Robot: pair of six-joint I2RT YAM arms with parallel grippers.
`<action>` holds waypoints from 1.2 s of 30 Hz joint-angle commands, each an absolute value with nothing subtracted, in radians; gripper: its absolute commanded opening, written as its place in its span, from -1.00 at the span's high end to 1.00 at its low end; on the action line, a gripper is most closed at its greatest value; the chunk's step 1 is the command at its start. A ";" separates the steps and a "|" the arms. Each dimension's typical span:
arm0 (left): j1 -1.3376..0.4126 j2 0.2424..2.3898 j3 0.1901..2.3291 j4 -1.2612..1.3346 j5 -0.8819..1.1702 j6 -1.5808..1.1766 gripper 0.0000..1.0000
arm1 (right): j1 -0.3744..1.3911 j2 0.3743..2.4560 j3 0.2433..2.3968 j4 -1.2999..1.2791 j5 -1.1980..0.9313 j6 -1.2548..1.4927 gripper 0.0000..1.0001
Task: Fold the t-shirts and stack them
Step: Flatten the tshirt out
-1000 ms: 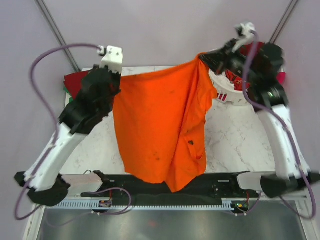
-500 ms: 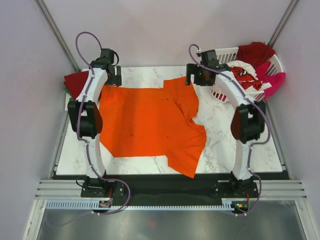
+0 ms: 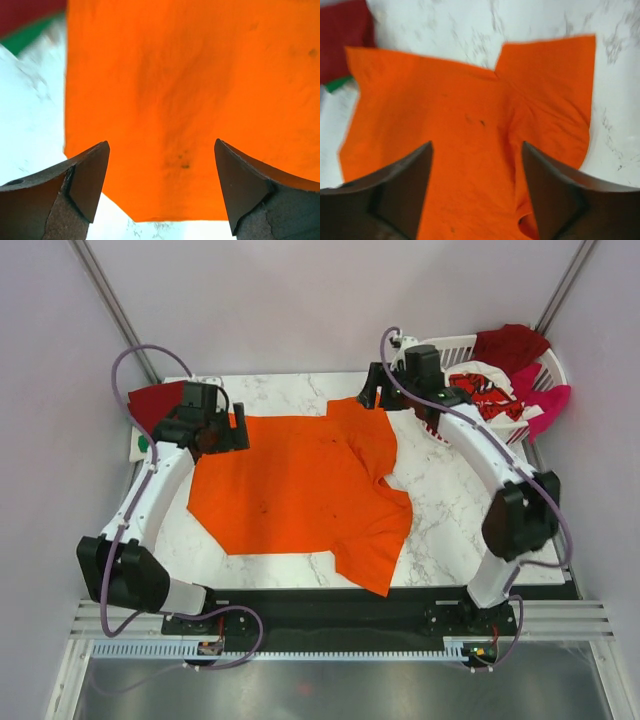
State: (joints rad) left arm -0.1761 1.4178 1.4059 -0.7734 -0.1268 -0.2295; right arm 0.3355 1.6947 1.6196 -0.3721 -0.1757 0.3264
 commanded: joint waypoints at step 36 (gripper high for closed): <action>-0.189 1.387 0.979 -0.594 0.080 -0.337 -0.70 | 0.227 2.715 2.479 -0.534 0.083 0.261 -0.67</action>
